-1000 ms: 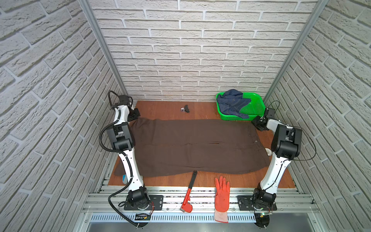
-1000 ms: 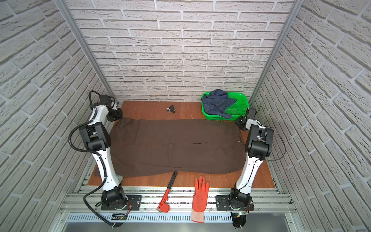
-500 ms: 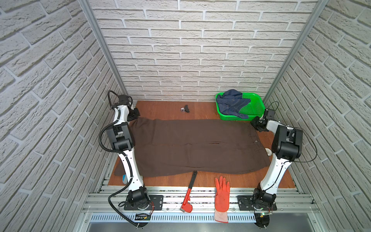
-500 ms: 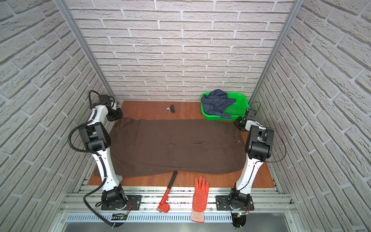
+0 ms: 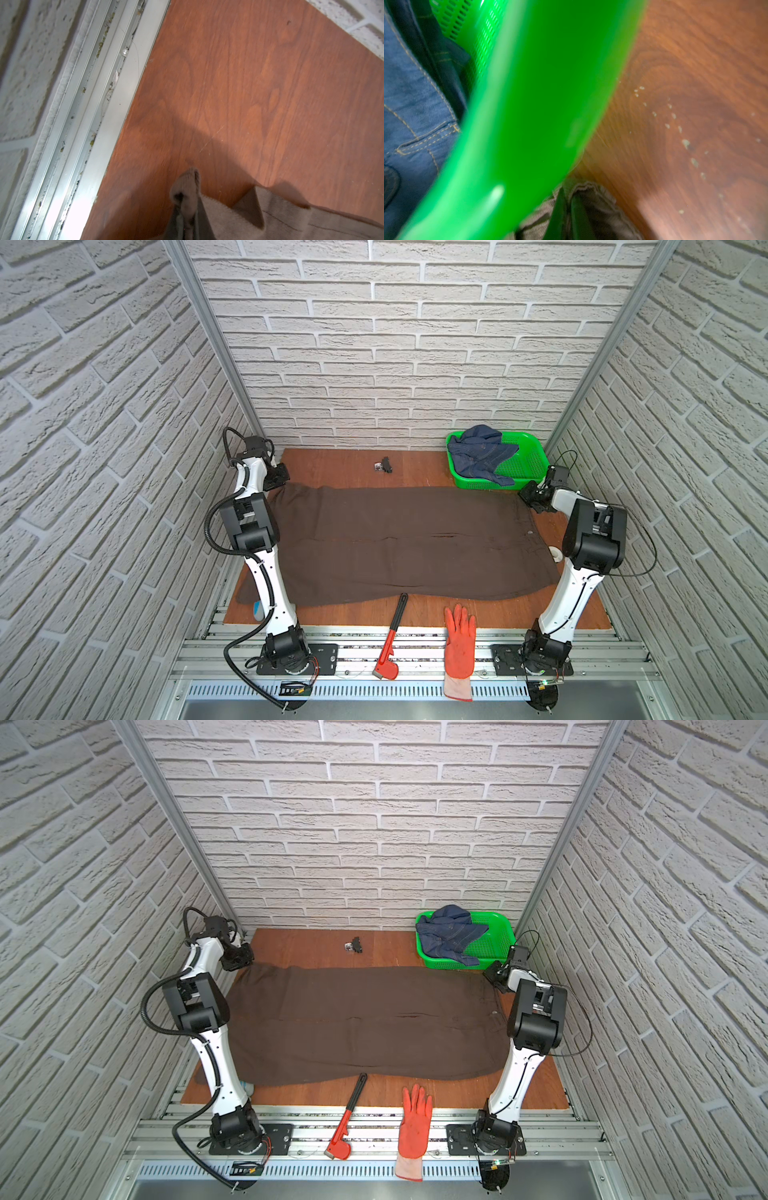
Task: Fold and stack the trousers
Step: Fold the trousers at the center of the table.
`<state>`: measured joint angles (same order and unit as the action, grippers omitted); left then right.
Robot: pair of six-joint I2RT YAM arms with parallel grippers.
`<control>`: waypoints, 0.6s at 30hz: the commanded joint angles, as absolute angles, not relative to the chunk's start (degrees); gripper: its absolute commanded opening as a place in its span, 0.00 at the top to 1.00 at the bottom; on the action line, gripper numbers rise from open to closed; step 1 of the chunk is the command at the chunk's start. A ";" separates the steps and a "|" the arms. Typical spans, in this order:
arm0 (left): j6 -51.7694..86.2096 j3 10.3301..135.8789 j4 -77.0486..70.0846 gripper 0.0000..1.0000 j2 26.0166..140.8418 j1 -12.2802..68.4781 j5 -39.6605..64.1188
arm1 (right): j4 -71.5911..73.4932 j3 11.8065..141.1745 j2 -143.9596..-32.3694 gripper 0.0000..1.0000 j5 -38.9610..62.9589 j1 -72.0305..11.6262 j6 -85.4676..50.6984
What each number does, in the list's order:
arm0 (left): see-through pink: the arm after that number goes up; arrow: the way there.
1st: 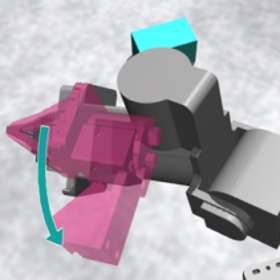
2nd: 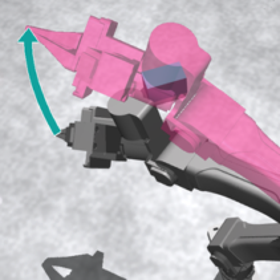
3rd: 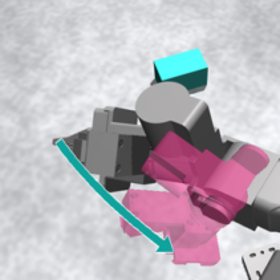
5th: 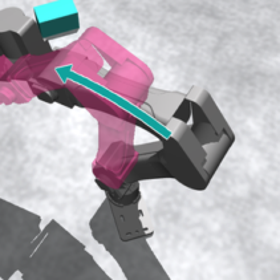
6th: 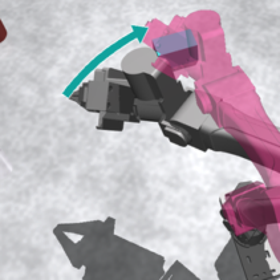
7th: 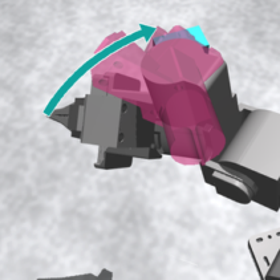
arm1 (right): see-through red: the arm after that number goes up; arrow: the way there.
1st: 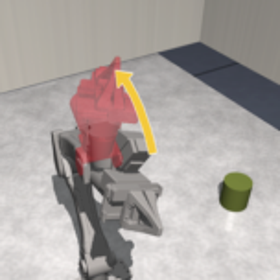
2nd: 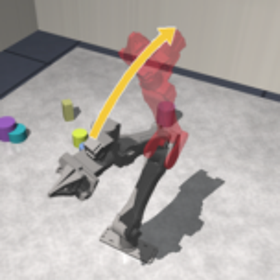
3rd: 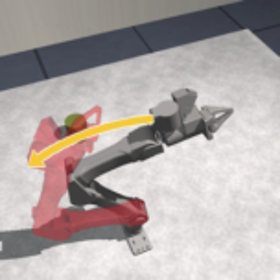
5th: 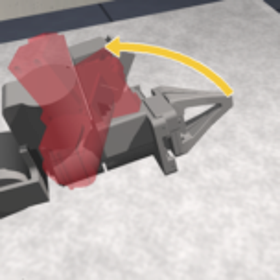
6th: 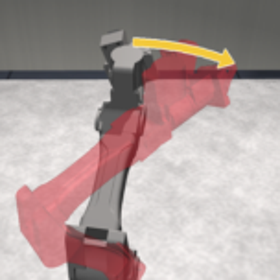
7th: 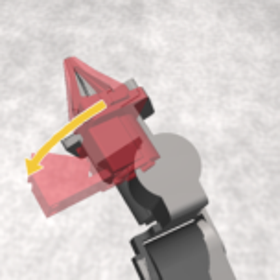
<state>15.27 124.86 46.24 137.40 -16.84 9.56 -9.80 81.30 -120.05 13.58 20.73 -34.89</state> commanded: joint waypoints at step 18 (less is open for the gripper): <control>18.80 103.65 35.38 1.00 117.53 -23.22 10.82 | -28.03 69.48 -91.27 0.94 5.83 19.91 -26.40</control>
